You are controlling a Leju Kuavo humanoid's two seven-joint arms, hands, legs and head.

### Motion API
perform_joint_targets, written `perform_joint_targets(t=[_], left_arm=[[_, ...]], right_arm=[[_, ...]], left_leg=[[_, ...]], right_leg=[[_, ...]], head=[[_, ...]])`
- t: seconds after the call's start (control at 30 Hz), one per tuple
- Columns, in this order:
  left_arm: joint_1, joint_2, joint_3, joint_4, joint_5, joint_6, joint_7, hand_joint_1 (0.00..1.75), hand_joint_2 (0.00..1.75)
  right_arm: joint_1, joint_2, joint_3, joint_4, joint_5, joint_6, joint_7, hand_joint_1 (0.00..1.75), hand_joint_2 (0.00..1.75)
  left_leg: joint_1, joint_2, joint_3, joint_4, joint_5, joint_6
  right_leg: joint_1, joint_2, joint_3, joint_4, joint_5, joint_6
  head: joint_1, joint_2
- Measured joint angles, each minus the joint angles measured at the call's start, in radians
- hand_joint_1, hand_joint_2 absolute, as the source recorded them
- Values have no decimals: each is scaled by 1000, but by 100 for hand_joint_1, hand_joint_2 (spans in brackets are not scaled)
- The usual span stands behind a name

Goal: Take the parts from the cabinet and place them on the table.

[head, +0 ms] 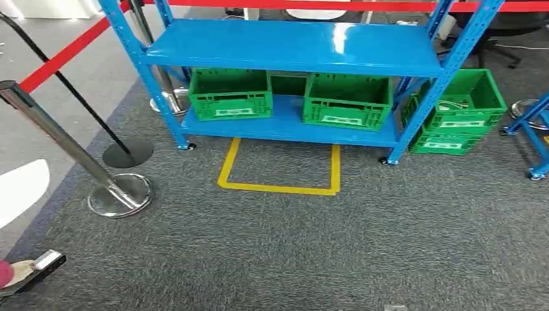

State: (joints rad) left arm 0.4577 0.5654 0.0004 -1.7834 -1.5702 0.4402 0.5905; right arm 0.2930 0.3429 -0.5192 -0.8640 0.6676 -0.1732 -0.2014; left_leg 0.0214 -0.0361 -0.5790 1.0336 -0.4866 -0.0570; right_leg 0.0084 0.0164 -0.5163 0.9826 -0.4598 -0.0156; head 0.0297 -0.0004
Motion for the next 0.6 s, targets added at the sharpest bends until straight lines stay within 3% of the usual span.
perform_joint_targets(t=[0.07,0.1,0.13,0.17,0.2,0.23,0.27,0.3,0.33,0.43,0.47,0.5,0.53,0.6], left_arm=[[-6,0,-2,0,0,0,0,175,175],[-3,0,-5,0,0,0,0,175,175],[-2,0,-6,0,0,-1,0,175,175],[-3,0,-7,0,0,-5,0,175,175],[-3,0,-8,0,0,-8,1,175,175],[-3,1,-8,0,0,-7,3,175,175],[-4,3,-9,0,0,-5,5,175,175],[-9,5,-12,0,0,-3,8,175,175],[-11,5,-16,0,0,-2,10,175,175],[-4,6,-23,4,0,-2,11,175,175],[-3,6,-23,4,0,-1,11,175,175],[-7,6,-23,5,0,0,11,175,175],[-9,6,-23,5,0,0,11,175,175],[-10,6,-25,5,0,-1,8,175,175]], right_arm=[[1,0,-2,0,0,0,0,0,0],[1,0,-3,0,-1,0,0,0,0],[1,0,-3,0,-1,0,0,0,0],[0,0,-4,0,0,1,1,0,0],[0,0,-4,0,0,2,2,0,0],[0,0,-3,0,0,2,2,0,0],[-1,0,-4,0,-1,2,0,0,0],[0,0,-4,0,-2,2,-2,0,0],[0,0,-4,0,-3,1,-3,0,0],[-3,0,-5,0,-3,2,-8,0,0],[-3,0,-4,0,-3,2,-10,0,0],[-3,0,-4,0,-4,3,-13,0,0],[-2,0,-5,1,-5,3,-13,0,0],[-2,-1,-5,2,-6,4,-13,0,0]], left_leg=[[0,20,-77,163,-82,-10],[1,22,-107,231,-106,-13],[1,22,-115,253,-105,-15],[1,24,-97,229,-81,-15],[1,29,-54,154,-38,-15],[1,47,0,62,4,-15],[1,88,55,-32,36,-15],[-6,124,72,-78,29,-12],[-6,101,67,-72,36,8],[-7,67,53,-72,42,29],[-2,58,52,-73,47,37],[-1,49,49,-73,49,42],[0,38,45,-73,52,46],[-1,15,34,-72,58,51]], right_leg=[[2,-29,-10,0,3,-3],[2,-42,-14,1,4,-3],[2,-55,-17,1,5,-3],[2,-70,-18,1,5,-2],[2,-85,-18,1,6,-1],[2,-97,-16,2,5,1],[4,-108,-13,5,4,5],[14,-117,-18,13,-1,13],[16,-127,-19,15,0,17],[14,-161,-14,14,1,29],[9,-121,-25,24,-11,41],[6,-63,-38,62,-42,47],[4,-31,-71,139,-86,50],[2,-18,-153,318,-163,52]], head=[[0,0],[-2,0],[-1,0],[-2,0],[-1,0],[-2,0],[-1,0],[-4,0],[0,0],[-2,0],[0,0],[3,0],[3,0],[2,0]])
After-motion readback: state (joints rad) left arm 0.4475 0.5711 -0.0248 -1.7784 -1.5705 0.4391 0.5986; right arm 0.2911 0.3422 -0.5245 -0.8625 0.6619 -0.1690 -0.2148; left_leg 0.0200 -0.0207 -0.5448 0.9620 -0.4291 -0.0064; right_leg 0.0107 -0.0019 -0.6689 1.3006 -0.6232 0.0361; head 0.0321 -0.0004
